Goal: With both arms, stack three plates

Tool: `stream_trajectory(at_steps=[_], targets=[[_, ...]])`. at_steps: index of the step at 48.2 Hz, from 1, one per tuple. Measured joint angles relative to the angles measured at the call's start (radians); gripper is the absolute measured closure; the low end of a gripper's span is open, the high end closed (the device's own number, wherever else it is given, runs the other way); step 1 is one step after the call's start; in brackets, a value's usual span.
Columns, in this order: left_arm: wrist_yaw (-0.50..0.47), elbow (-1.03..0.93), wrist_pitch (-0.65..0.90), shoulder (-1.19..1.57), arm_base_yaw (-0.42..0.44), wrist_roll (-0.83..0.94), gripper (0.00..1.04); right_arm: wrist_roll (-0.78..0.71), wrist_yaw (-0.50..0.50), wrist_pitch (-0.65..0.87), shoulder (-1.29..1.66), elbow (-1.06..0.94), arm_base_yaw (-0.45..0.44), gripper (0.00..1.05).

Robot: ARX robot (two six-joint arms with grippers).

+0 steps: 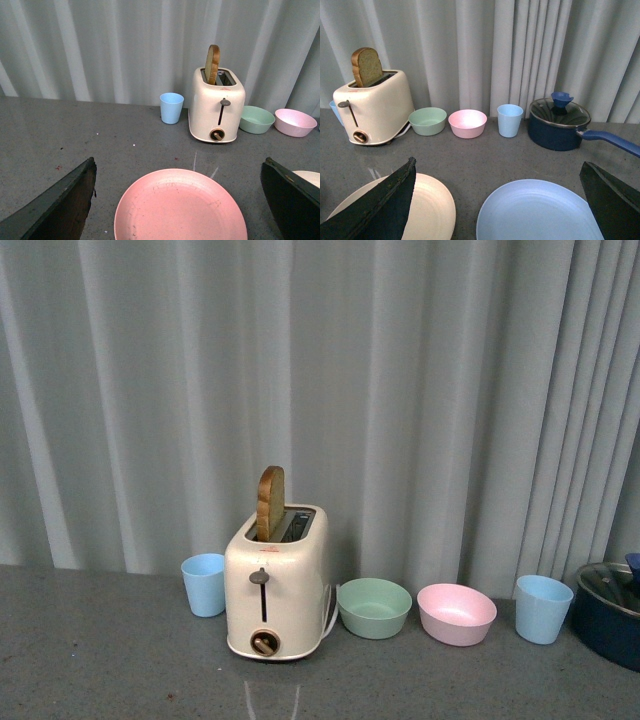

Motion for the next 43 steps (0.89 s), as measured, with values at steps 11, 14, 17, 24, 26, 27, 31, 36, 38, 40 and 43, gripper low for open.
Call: stream_trajectory(at_steps=[11, 14, 17, 24, 26, 27, 31, 36, 38, 40, 43], targets=[[0.000, 0.000, 0.000, 0.000, 0.000, 0.000, 0.07, 0.000, 0.000, 0.000, 0.000, 0.000, 0.000, 0.07], [0.000, 0.000, 0.000, 0.000, 0.000, 0.000, 0.07, 0.000, 0.000, 0.000, 0.000, 0.000, 0.000, 0.07], [0.000, 0.000, 0.000, 0.000, 0.000, 0.000, 0.07, 0.000, 0.000, 0.000, 0.000, 0.000, 0.000, 0.07], [0.089, 0.039, -0.114, 0.052, 0.026, 0.032, 0.07, 0.000, 0.000, 0.000, 0.000, 0.000, 0.000, 0.07], [0.196, 0.125, -0.308, 0.179, 0.052, 0.083, 0.07, 0.000, 0.000, 0.000, 0.000, 0.000, 0.000, 0.07], [0.237, 0.158, -0.370, 0.229, 0.055, 0.100, 0.07, 0.000, -0.001, 0.000, 0.000, 0.000, 0.000, 0.07], [0.292, 0.243, -0.463, 0.386, 0.053, 0.135, 0.07, 0.000, 0.000, 0.000, -0.001, 0.000, 0.000, 0.07], [0.294, 0.322, -0.374, 0.529, 0.039, 0.173, 0.07, 0.000, 0.000, 0.000, 0.000, 0.000, -0.001, 0.07], [0.311, 0.352, -0.342, 0.581, 0.038, 0.184, 0.07, 0.000, 0.000, 0.000, -0.001, 0.000, -0.001, 0.07], [0.316, 0.394, -0.300, 0.660, 0.037, 0.198, 0.07, 0.000, 0.000, 0.000, -0.001, 0.000, -0.001, 0.07], [0.309, 0.457, -0.248, 0.797, 0.037, 0.237, 0.07, 0.000, -0.002, 0.000, -0.001, 0.000, -0.001, 0.07]])
